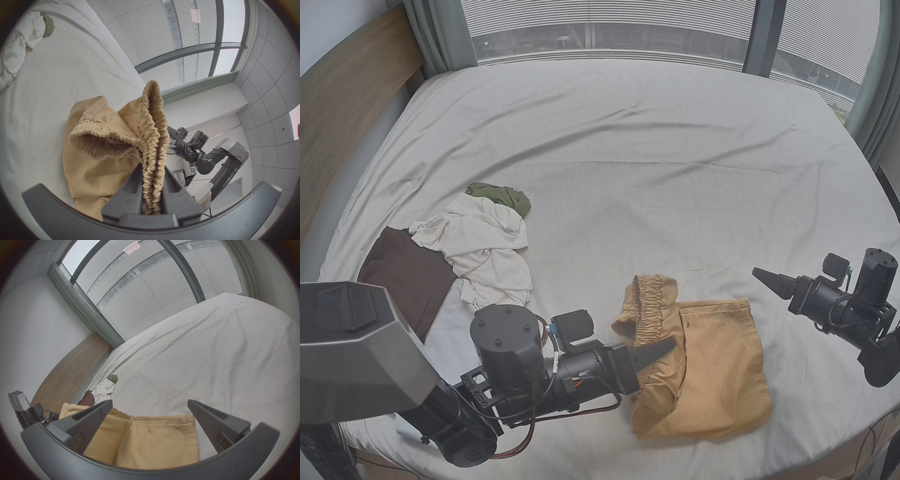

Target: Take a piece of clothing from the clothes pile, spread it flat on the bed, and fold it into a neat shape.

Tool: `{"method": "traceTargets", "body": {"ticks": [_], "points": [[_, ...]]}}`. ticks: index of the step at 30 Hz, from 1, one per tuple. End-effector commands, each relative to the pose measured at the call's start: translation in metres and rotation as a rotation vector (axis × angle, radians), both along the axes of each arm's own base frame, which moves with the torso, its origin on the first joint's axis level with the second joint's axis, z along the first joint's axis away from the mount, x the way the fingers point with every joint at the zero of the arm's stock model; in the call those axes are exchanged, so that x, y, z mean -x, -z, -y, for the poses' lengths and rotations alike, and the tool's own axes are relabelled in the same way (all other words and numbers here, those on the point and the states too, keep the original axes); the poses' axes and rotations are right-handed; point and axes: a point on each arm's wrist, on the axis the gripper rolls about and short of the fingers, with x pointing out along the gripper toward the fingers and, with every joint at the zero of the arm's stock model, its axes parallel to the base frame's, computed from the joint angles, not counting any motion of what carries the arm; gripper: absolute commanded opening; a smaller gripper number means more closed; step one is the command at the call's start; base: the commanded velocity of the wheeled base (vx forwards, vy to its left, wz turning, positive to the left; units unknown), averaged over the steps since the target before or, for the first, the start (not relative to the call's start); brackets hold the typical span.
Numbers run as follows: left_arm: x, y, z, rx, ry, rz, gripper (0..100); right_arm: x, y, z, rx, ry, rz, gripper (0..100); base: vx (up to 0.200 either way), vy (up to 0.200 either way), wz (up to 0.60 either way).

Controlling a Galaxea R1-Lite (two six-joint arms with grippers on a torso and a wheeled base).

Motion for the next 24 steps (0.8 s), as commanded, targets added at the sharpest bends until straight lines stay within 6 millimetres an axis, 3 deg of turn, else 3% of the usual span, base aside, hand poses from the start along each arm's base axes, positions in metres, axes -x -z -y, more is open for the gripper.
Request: {"method": "traceTargets", "body": {"ticks": [1, 10, 24], "points": [[0.0, 0.01, 0.01, -0.018, 0.02, -0.016, 0, -0.003, -0.003, 0.008, -0.001, 0.031, 0.013, 100, 0.0, 0.0, 0.0], [-0.005, 0.01, 0.028, -0.02, 0.046, -0.017, 0, -0.003, -0.008, 0.012, -0.003, 0.048, 0.033, 100, 0.0, 0.0, 0.0], [-0.012, 0.031, 0.058, -0.04, 0.083, -0.04, 0, -0.002, -0.009, 0.012, -0.004, 0.046, 0.037, 100, 0.0, 0.0, 0.0]]}}
